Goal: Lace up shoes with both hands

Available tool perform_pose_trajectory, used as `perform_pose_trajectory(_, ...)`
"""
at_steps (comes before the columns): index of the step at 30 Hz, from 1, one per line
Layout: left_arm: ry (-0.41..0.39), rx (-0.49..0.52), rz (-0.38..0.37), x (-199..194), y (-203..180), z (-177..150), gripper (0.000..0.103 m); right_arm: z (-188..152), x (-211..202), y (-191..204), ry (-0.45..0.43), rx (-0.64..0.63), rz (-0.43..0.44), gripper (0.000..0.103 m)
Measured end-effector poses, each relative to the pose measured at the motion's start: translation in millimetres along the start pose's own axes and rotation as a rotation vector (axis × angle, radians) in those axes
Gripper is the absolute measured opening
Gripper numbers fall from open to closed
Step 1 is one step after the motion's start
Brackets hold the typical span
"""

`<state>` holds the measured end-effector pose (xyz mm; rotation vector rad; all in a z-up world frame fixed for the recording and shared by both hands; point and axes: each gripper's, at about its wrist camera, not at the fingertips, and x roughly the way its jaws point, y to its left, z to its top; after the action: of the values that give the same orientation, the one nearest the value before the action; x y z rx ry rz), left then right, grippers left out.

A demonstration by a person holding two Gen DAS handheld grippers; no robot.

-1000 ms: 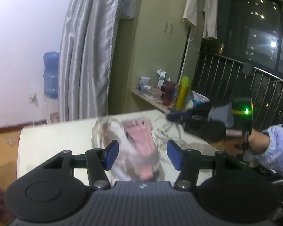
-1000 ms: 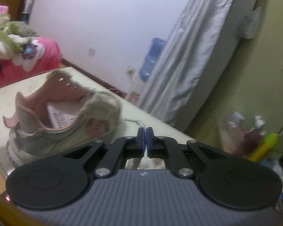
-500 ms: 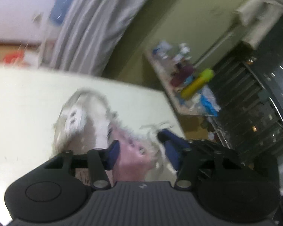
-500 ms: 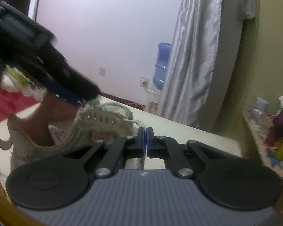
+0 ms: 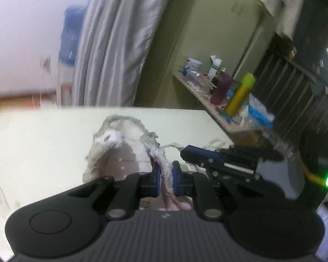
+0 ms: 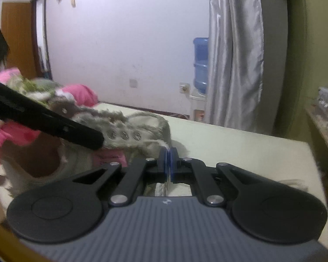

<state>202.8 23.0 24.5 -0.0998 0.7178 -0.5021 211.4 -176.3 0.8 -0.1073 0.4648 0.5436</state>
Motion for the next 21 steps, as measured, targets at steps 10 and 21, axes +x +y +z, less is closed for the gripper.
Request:
perform_pose_trajectory(10, -0.034, 0.073, 0.018, -2.4, -17.3, -1.1, 0.011, -1.1, -5.8, 3.6, -0.022, 0.013, 0.030, 0.001)
perform_pose_trajectory(21, -0.059, 0.153, 0.035, -1.1, -27.5, -4.8, 0.011, -0.6, -1.4, 11.1, 0.023, -0.066, 0.025, 0.001)
